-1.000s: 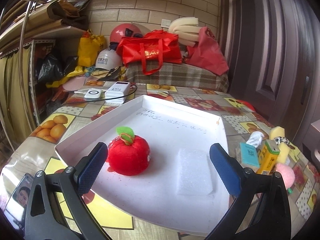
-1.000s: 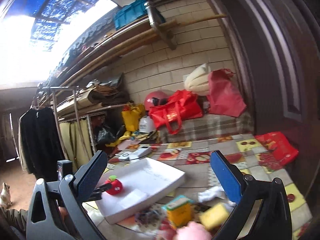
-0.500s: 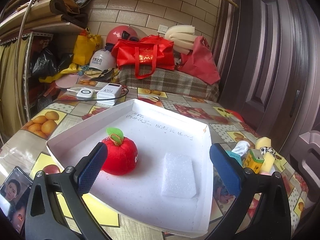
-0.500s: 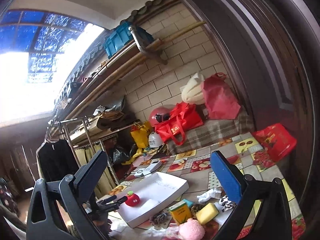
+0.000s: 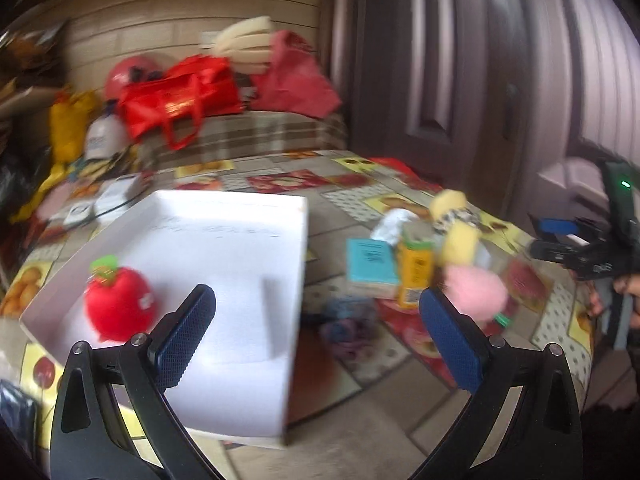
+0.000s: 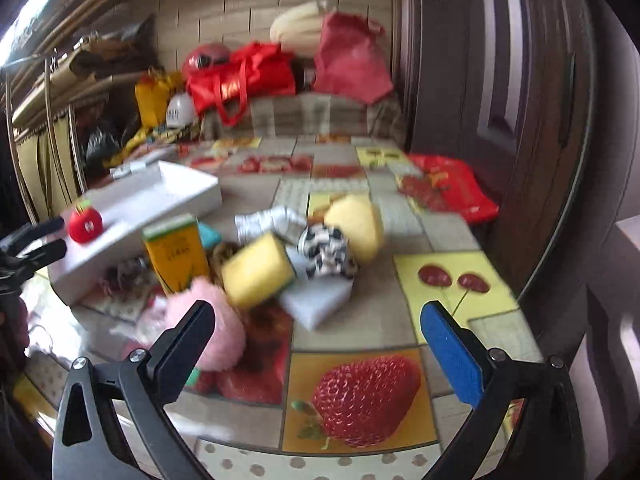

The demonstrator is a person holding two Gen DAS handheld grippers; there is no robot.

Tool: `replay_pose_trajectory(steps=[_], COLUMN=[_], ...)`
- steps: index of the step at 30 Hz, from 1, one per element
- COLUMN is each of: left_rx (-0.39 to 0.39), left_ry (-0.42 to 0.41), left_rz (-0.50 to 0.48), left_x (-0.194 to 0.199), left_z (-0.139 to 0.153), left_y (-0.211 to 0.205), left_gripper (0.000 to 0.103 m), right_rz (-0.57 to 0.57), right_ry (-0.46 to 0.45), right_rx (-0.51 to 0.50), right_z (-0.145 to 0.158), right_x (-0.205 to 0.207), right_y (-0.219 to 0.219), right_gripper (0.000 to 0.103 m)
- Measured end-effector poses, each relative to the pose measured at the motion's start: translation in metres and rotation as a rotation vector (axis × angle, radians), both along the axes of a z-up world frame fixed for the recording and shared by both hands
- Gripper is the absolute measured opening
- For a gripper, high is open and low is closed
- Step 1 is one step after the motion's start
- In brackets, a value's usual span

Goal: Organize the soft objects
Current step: 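Move both tools back over the pile of soft items, then grasp the knotted rope toy with the left gripper while the right gripper grasps the pink ball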

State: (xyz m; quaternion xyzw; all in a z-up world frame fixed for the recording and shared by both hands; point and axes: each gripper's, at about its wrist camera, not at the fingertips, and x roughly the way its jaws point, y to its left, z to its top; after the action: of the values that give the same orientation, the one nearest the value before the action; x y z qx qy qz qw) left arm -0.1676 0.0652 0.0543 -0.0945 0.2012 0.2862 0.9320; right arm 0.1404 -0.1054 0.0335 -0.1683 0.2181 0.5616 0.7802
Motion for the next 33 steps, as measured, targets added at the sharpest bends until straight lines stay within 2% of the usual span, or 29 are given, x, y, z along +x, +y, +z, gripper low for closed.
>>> replay_pose_trajectory(steps=[2, 5, 7, 11, 13, 16, 17, 22, 28, 31, 33], left_rx=[-0.031, -0.058, -0.071, -0.087, -0.091, -0.116, -0.11, -0.138, -0.136, -0.155, -0.139], left_ry=[0.016, 0.088, 0.128, 0.207, 0.229, 0.264, 0.271, 0.323, 0.361, 0.327, 0.297], left_rz=[-0.035, -0.047, -0.064, -0.125, -0.127, -0.125, -0.125, -0.15, -0.201, -0.274, -0.241], left_x=[0.01, 0.024, 0.032, 0.048, 0.056, 0.068, 0.071, 0.084, 0.099, 0.095, 0.091], left_z=[-0.002, -0.008, -0.012, -0.021, -0.024, -0.03, -0.03, -0.038, -0.044, -0.041, -0.036], left_y=[-0.003, -0.001, -0.001, -0.002, 0.001, 0.007, 0.008, 0.011, 0.004, -0.002, -0.003], left_gripper=[0.103, 0.103, 0.102, 0.102, 0.099, 0.097, 0.096, 0.085, 0.083, 0.082, 0.083], right_rz=[0.044, 0.134, 0.176, 0.242, 0.256, 0.28, 0.277, 0.264, 0.185, 0.186, 0.189], right_ry=[0.055, 0.109, 0.085, -0.02, -0.044, -0.06, -0.059, -0.044, 0.085, 0.099, 0.1], right_rx=[0.004, 0.022, 0.004, -0.131, -0.175, -0.233, -0.25, -0.228, -0.177, -0.168, -0.166], right_z=[-0.008, -0.012, -0.014, -0.026, -0.032, -0.04, -0.042, -0.04, -0.036, -0.035, -0.033], right_x=[0.002, -0.006, -0.018, -0.047, -0.057, -0.066, -0.065, -0.05, -0.014, -0.013, -0.014], right_y=[0.003, 0.006, 0.016, 0.049, 0.061, 0.073, 0.075, 0.061, 0.054, 0.052, 0.053], right_gripper=[0.103, 0.103, 0.103, 0.102, 0.095, 0.074, 0.06, 0.059, 0.059, 0.059, 0.059])
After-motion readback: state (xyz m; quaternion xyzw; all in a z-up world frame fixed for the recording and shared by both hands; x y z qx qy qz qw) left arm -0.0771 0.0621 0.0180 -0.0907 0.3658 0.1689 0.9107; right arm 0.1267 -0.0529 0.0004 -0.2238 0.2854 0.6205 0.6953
